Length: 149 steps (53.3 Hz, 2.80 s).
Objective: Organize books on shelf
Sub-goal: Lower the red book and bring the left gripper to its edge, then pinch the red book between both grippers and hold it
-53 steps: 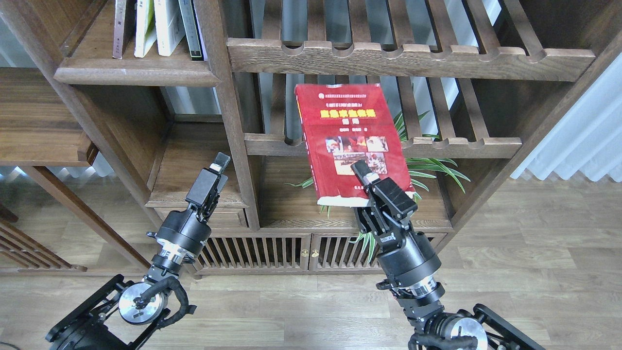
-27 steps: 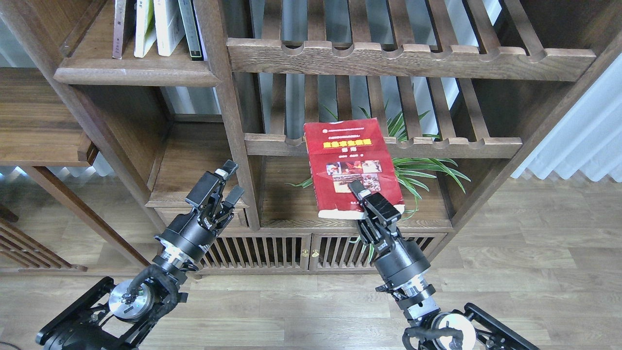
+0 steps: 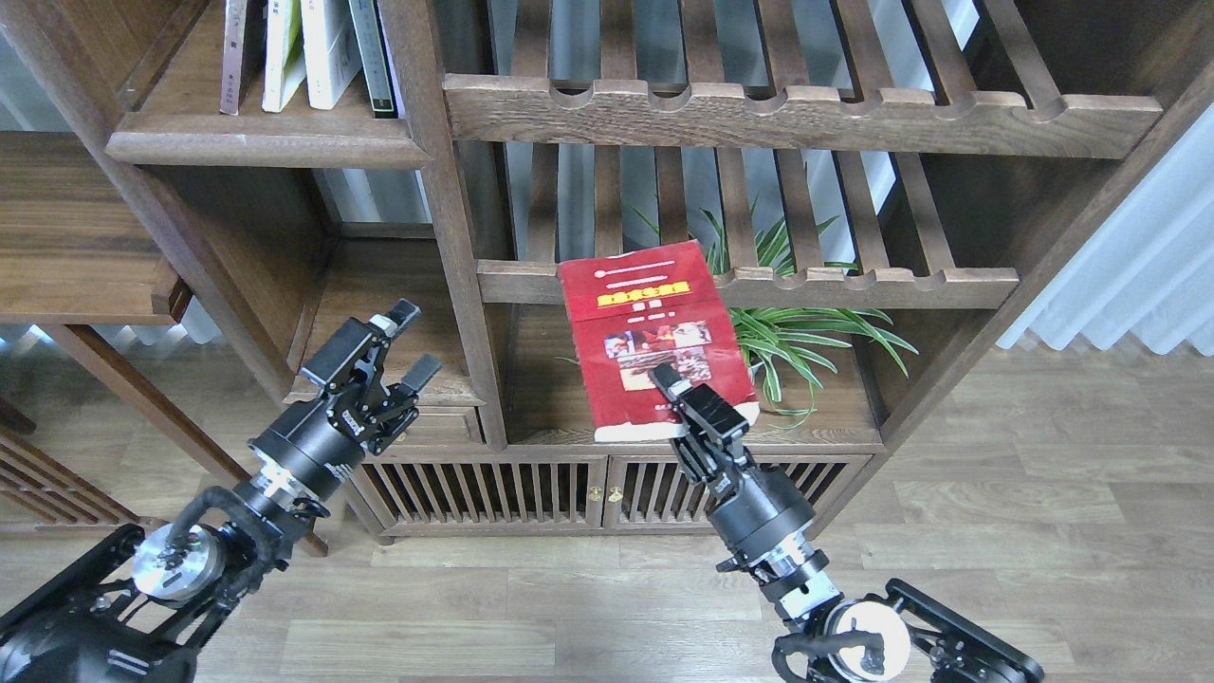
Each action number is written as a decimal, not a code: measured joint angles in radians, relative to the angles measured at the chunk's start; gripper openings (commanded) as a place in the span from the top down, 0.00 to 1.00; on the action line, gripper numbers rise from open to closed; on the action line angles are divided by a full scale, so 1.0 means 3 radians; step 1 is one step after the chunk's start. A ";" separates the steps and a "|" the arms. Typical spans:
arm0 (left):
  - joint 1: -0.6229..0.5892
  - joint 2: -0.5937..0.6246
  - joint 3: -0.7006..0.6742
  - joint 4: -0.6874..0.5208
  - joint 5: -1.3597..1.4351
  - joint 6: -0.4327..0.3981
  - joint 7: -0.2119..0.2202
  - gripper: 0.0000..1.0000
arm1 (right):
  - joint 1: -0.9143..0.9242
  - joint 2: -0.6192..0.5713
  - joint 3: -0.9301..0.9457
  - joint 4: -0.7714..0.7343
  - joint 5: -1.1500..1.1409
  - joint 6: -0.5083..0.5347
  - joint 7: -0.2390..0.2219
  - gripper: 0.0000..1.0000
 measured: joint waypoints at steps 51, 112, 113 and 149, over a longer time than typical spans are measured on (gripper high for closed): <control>-0.0153 -0.0043 0.0496 -0.0024 -0.0119 0.0000 -0.0037 0.02 | 0.0036 0.0176 -0.0180 -0.0042 -0.0124 0.0000 -0.0033 0.95; -0.0183 -0.0112 0.0699 -0.0069 -0.0098 0.0000 -0.0004 0.13 | 0.0036 0.0182 -0.0255 -0.0084 -0.0178 0.0000 -0.0060 0.95; -0.0183 -0.0114 0.0700 -0.0069 -0.0098 0.0000 -0.0004 0.14 | 0.0036 0.0182 -0.0255 -0.0084 -0.0179 0.0000 -0.0060 0.95; -0.0370 0.0095 0.0918 -0.0161 -0.0115 0.0000 -0.0009 0.31 | 0.0044 0.0201 -0.0260 -0.0081 -0.0181 0.0000 -0.0066 0.95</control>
